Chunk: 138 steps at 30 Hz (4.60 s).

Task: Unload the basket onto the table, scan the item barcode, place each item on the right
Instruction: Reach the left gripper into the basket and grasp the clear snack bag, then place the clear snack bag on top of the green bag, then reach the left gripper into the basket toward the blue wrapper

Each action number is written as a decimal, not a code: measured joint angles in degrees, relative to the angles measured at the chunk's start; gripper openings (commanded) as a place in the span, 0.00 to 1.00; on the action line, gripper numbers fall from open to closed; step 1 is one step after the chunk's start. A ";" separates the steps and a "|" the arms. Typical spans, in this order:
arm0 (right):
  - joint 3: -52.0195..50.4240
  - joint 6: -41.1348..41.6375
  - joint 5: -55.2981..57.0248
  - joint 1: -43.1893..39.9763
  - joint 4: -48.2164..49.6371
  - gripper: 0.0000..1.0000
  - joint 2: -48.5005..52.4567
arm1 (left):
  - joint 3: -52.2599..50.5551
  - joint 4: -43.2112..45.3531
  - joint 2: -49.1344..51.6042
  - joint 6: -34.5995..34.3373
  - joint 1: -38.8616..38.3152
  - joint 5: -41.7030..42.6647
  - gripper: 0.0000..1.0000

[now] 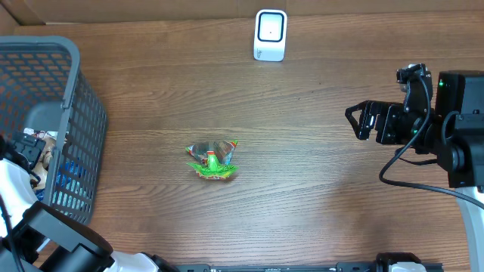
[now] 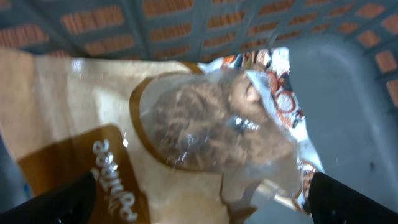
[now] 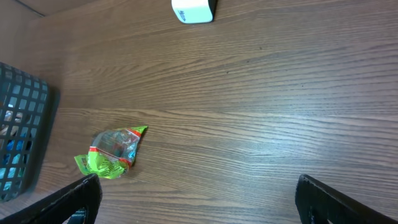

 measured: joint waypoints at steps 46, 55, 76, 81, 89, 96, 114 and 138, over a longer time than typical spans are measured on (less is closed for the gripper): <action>0.00 0.00 -0.02 0.00 0.15 1.00 0.00 | 28.81 -28.17 -7.74 -0.44 -6.08 7.23 0.04; 0.00 0.02 -0.02 0.00 0.70 1.00 0.00 | 28.81 -33.81 -19.17 0.39 -15.74 14.29 0.04; 0.00 0.02 -0.04 0.00 1.16 1.00 0.00 | 9.60 -38.14 -7.37 -2.27 -67.28 12.24 0.04; 0.00 0.02 -0.04 0.00 1.18 1.00 0.00 | 5.01 -37.38 1.14 -3.52 -71.63 12.04 0.04; 0.00 0.00 -0.07 0.00 1.14 1.00 0.00 | 4.76 -38.53 11.69 -3.63 -72.70 12.17 0.15; 0.00 0.00 -0.04 0.00 1.11 1.00 0.00 | 4.76 -40.22 15.17 -3.56 -72.72 12.87 0.37; 0.00 0.02 -0.04 0.00 1.07 1.00 0.00 | 38.64 -59.04 0.13 -2.84 -68.63 4.55 0.83; 0.00 0.00 -0.04 0.00 1.55 1.00 0.00 | 39.17 -59.28 -16.72 -10.01 -16.17 -4.46 0.88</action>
